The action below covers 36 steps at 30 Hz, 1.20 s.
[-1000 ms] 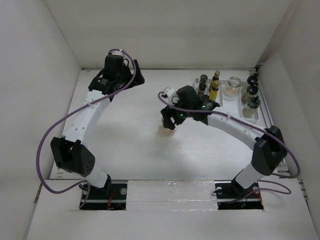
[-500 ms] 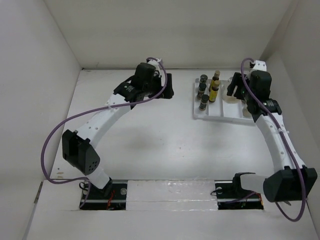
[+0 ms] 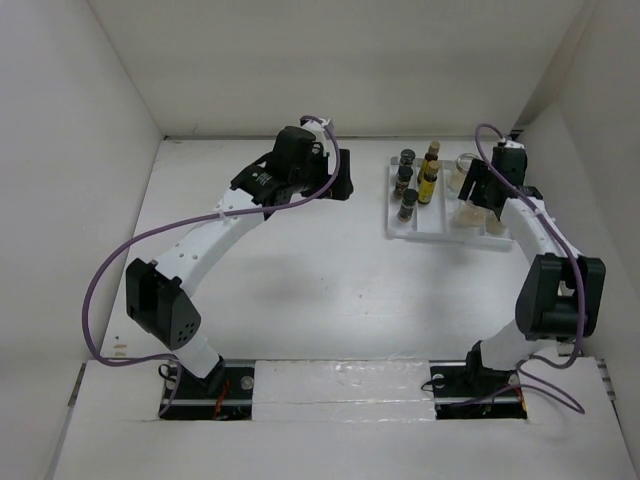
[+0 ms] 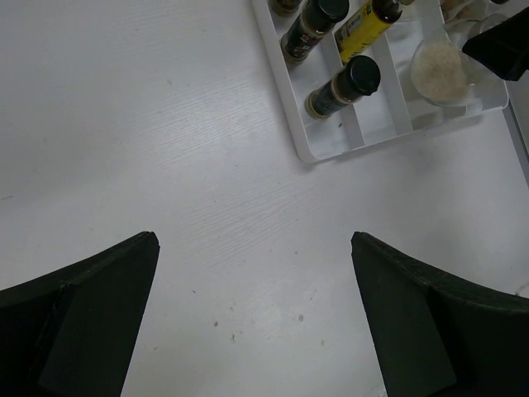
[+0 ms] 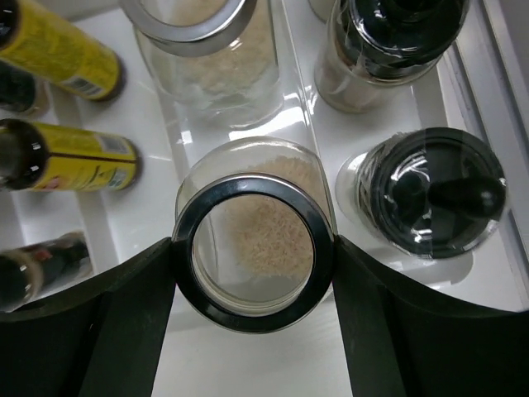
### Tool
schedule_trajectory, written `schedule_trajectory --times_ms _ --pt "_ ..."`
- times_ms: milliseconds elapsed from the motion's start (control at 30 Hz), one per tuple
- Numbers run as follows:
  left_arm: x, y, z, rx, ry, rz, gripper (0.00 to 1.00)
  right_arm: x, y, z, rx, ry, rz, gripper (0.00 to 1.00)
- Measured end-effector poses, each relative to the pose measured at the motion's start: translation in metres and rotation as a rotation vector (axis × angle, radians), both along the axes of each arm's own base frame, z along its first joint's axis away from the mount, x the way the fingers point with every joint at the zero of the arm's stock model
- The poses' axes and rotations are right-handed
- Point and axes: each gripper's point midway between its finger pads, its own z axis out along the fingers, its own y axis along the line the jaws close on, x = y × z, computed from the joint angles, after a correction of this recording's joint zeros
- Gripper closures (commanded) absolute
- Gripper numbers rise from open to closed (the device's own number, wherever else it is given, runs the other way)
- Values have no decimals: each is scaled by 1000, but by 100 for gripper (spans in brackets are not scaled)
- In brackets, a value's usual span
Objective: Organize the condiment bottles
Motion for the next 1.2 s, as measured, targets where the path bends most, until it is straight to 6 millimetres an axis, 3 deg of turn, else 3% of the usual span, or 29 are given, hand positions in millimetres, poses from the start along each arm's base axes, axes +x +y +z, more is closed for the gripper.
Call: schedule_trajectory --times_ms 67,167,200,300,367,500,633,733,867,967,1100,1200 --pt "0 0 0 -1 -2 0 0 6 -4 -15 0 26 -5 48" --pt "0 0 0 -1 -2 0 0 15 -7 -35 -7 58 1 38" --pt "0 0 0 -1 -1 1 0 20 -8 -33 -12 48 1 33" --pt "0 0 0 -1 -2 2 0 26 -7 -34 -13 45 10 6" --pt "0 0 0 -1 -2 2 0 29 -7 -33 -15 43 16 0" --pt "1 4 4 0 -15 17 0 32 -4 -14 -18 13 21 0" --pt "-1 14 26 -13 -67 58 0 22 15 33 -31 -62 53 0" --pt "-5 26 53 -45 -122 97 0 3 50 94 -33 -190 133 0" --pt "-10 50 94 -117 -204 171 0 -49 109 193 4 -456 300 0" --pt "-13 69 120 -163 -258 240 0 -100 136 255 50 -647 410 0" --pt "-25 82 143 -231 -309 283 0 -144 150 291 89 -769 483 0" --pt "-39 92 139 -262 -317 305 0 -155 160 281 105 -753 523 0"
